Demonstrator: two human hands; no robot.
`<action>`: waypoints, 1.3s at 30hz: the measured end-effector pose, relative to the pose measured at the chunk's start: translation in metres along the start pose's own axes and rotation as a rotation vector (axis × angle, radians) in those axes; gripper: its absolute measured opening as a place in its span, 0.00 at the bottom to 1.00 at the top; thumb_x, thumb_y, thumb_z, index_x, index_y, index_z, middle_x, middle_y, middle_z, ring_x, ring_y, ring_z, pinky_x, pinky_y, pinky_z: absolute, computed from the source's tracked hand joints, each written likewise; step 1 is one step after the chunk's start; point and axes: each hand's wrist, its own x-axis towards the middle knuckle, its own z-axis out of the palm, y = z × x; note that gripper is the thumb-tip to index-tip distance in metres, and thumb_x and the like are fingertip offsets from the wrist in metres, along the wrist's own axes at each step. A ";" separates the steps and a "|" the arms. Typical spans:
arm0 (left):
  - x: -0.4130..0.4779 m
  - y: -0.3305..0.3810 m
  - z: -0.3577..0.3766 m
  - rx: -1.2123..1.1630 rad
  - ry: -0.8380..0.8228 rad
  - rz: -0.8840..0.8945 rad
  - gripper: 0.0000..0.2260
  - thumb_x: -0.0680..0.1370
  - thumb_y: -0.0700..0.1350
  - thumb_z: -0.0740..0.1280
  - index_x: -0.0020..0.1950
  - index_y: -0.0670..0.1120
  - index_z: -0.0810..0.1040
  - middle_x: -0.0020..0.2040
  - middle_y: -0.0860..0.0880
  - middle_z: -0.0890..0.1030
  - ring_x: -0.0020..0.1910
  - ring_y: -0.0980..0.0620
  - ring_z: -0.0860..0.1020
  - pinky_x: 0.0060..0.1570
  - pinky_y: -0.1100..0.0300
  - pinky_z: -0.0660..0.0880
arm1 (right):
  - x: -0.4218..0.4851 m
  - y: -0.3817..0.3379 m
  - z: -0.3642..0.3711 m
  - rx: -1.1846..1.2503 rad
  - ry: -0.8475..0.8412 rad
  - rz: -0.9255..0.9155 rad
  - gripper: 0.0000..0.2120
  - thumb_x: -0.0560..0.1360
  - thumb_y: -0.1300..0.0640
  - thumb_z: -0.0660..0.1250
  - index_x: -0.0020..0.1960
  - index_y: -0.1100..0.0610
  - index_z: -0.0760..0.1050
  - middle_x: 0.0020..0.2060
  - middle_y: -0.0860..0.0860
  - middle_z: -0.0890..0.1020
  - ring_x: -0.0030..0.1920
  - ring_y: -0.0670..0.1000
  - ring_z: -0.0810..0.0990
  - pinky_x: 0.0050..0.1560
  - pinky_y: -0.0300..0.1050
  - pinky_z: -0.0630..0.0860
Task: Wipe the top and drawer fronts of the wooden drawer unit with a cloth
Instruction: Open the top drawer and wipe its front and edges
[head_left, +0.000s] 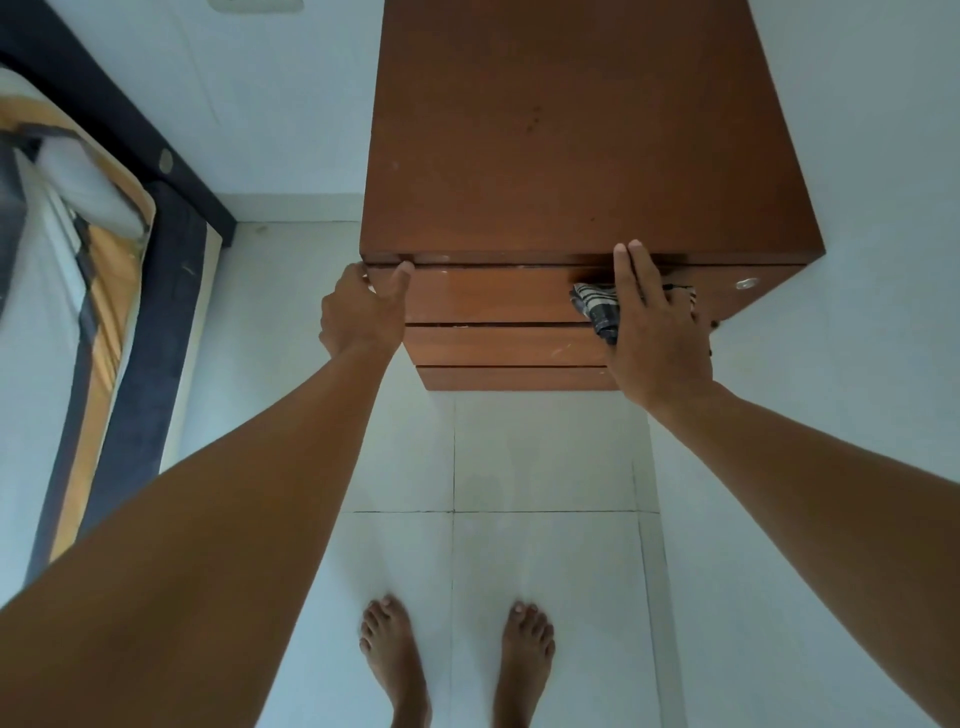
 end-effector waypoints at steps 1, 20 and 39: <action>0.002 -0.001 0.001 0.002 0.001 0.005 0.30 0.77 0.70 0.63 0.68 0.47 0.77 0.63 0.47 0.83 0.64 0.42 0.80 0.65 0.44 0.75 | 0.000 0.000 0.001 0.004 0.006 0.002 0.46 0.75 0.49 0.70 0.83 0.55 0.45 0.83 0.52 0.50 0.65 0.69 0.72 0.64 0.66 0.71; 0.015 -0.003 -0.021 0.226 -0.131 0.059 0.30 0.78 0.74 0.54 0.67 0.54 0.71 0.62 0.49 0.80 0.65 0.38 0.76 0.68 0.29 0.60 | 0.003 -0.001 0.004 0.016 -0.040 0.004 0.46 0.78 0.51 0.69 0.83 0.55 0.41 0.83 0.52 0.46 0.59 0.66 0.75 0.54 0.61 0.77; -0.018 -0.031 -0.030 0.078 -0.160 0.172 0.22 0.81 0.65 0.58 0.64 0.50 0.74 0.56 0.49 0.83 0.58 0.44 0.80 0.64 0.43 0.74 | -0.011 -0.013 -0.004 0.089 -0.019 0.000 0.45 0.77 0.56 0.70 0.83 0.53 0.44 0.82 0.54 0.51 0.64 0.66 0.74 0.55 0.63 0.78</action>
